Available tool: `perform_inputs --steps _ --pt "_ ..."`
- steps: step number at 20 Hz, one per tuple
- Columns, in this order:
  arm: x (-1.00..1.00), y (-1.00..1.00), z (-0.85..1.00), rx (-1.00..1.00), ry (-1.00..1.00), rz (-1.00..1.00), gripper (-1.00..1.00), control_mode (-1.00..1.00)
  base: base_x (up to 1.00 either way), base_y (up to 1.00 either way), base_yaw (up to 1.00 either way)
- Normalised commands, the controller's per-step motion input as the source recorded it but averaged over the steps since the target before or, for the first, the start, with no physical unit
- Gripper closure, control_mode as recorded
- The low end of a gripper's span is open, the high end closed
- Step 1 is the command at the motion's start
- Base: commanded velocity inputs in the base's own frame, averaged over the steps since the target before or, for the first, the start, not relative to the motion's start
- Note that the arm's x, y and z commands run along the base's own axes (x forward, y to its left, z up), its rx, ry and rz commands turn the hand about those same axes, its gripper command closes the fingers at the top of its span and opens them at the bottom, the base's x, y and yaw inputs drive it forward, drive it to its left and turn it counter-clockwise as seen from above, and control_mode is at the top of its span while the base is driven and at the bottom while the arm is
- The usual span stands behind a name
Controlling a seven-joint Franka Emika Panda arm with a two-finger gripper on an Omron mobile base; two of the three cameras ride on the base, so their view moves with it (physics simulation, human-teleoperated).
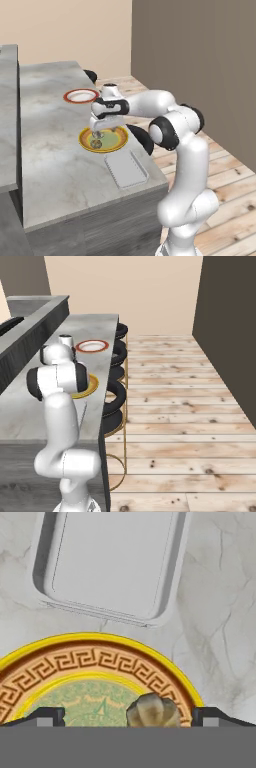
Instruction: Place two dumplings into each of the tupperware containers and then place the containers in the fridge.
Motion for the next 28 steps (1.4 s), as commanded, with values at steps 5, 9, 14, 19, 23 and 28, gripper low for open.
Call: perform_inputs --steps 5,9,14,19,23,28 --pt "0.76 0.11 -0.28 -0.04 0.01 0.0 -1.0 -1.0 0.0 0.0 0.0" --pt "0.49 0.05 -0.54 -0.06 0.0 -0.01 -1.0 -1.0 0.0 0.0 0.0" --pt "0.4 0.3 -0.37 -0.07 0.0 0.0 -1.0 -1.0 0.0 0.0 0.0" --pt "0.44 0.06 -0.46 -0.02 0.0 -0.02 -1.0 -1.0 0.0 0.0 0.0" --pt "0.5 0.0 -0.32 0.0 0.0 0.0 -1.0 -1.0 0.0 0.0 0.0" --pt "0.11 -0.01 -0.35 0.0 -0.06 -0.09 1.0 -1.0 0.0 0.0 0.0"
